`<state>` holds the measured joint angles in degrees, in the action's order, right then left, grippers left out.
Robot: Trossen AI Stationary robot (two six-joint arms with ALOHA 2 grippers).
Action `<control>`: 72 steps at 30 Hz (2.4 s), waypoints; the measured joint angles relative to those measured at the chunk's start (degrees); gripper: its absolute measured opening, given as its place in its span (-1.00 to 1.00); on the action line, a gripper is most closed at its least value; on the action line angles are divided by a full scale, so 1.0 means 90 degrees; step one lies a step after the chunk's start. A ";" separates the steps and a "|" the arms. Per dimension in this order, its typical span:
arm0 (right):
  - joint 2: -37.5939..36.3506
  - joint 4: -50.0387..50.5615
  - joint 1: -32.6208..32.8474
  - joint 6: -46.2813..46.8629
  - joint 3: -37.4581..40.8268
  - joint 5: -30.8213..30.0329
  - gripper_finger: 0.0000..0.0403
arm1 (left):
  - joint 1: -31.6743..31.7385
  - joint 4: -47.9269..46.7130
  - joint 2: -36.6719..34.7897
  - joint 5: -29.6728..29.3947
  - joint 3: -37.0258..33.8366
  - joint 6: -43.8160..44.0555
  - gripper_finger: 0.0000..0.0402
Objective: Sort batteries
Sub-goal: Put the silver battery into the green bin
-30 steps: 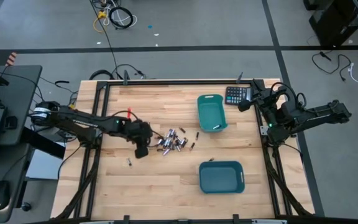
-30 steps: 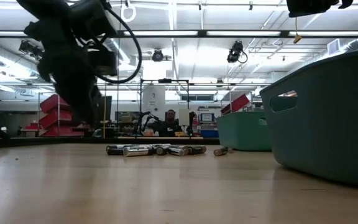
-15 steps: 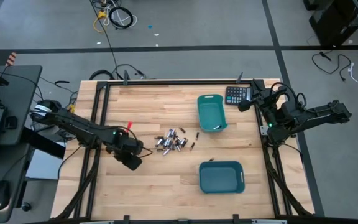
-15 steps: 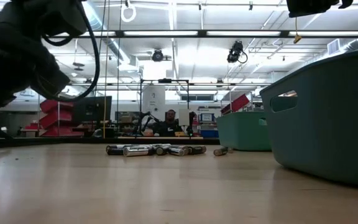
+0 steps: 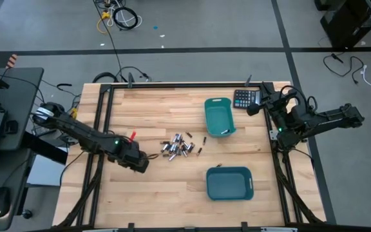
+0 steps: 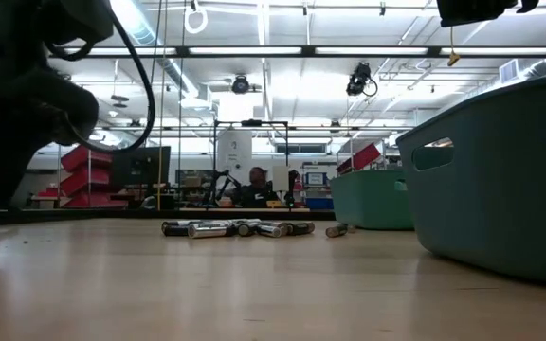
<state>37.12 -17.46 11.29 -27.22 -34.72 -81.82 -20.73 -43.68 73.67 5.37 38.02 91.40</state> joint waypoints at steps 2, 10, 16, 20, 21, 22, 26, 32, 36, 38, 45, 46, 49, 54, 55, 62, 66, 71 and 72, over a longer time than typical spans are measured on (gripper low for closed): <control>0.0000 0.0027 0.0000 0.0002 0.0000 0.0000 -0.94 | -0.0123 0.0000 0.0000 -0.0005 0.0000 0.0283 -0.44; -0.0001 0.0160 -0.0004 -0.0042 0.0000 0.0000 -0.93 | -0.0433 0.0171 0.0003 -0.0685 0.0000 0.1049 -0.44; -0.0002 0.0159 -0.0005 -0.0165 0.0000 0.0000 -0.93 | -0.0548 0.0182 0.0185 -0.0697 0.0002 0.1438 -0.44; -0.0002 0.0157 -0.0005 -0.0269 0.0000 0.0000 -0.92 | -0.0591 0.0198 0.0367 -0.0698 0.0002 0.1618 -0.44; -0.0002 0.0157 -0.0005 -0.0345 0.0000 0.0001 -0.92 | -0.0593 0.0202 0.0420 -0.0695 0.0005 0.1659 -0.44; -0.0002 0.0157 -0.0005 -0.0392 0.0000 0.0000 -0.92 | -0.0598 0.0195 0.0483 -0.0693 0.0005 0.1705 -0.44; -0.0002 0.0154 -0.0005 -0.0430 0.0000 0.0000 -0.93 | -0.0622 0.0226 0.0691 -0.0694 0.0007 0.1797 -0.44; -0.0002 0.0153 -0.0005 -0.0499 0.0000 0.0002 -0.93 | -0.0641 0.0238 0.0919 -0.0695 0.0024 0.1860 -0.44; -0.0002 0.0152 -0.0005 -0.0498 0.0000 0.0002 -0.92 | -0.0729 0.0236 0.0940 -0.0778 0.0029 0.1859 -0.45; -0.0002 0.0152 -0.0005 -0.0499 0.0000 0.0002 -0.93 | -0.0793 0.0219 0.0942 -0.0840 0.0029 0.1858 -0.49; -0.0002 0.0151 -0.0005 -0.0499 0.0000 0.0004 -0.92 | -0.0951 0.0151 0.0943 -0.0954 0.0024 0.1855 -0.88; -0.0002 0.0149 -0.0005 -0.0498 0.0000 0.0005 -0.92 | -0.0968 0.0142 0.0942 -0.0987 0.0024 0.1839 -0.92; -0.0002 0.0149 -0.0005 -0.0498 0.0000 0.0005 -0.92 | -0.1005 0.0135 0.0945 -0.1039 0.0024 0.1703 -0.94; -0.0002 0.0149 -0.0005 -0.0498 0.0000 0.0007 -0.93 | -0.1006 -0.0014 0.0940 -0.1142 0.0131 0.1300 -0.94; -0.0002 0.0149 -0.0006 -0.0498 0.0000 0.0022 -0.93 | -0.1006 -0.0123 0.0933 -0.1225 0.0203 0.1186 -0.94; -0.0003 0.0140 -0.0007 -0.0495 0.0000 0.0651 -0.92 | -0.1004 -0.0523 0.0689 -0.2565 0.0963 -0.0245 -0.94; 0.0010 0.0141 -0.0007 -0.0331 0.0000 0.1863 -0.93 | -0.0952 -0.0430 0.0663 -0.3995 0.1584 -0.2219 -0.95; 0.0165 0.0140 -0.0007 0.0261 0.0000 0.3868 -0.92 | -0.0652 0.0328 0.0661 -0.5972 0.2308 -0.5651 -0.95; 0.0228 0.0133 -0.0012 0.0374 0.0000 0.4244 -0.92 | -0.0572 0.0560 0.0663 -0.6305 0.2426 -0.6390 -0.95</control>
<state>39.18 -16.27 11.18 -23.86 -34.72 -43.62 -25.87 -38.64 79.64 -51.37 59.85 33.89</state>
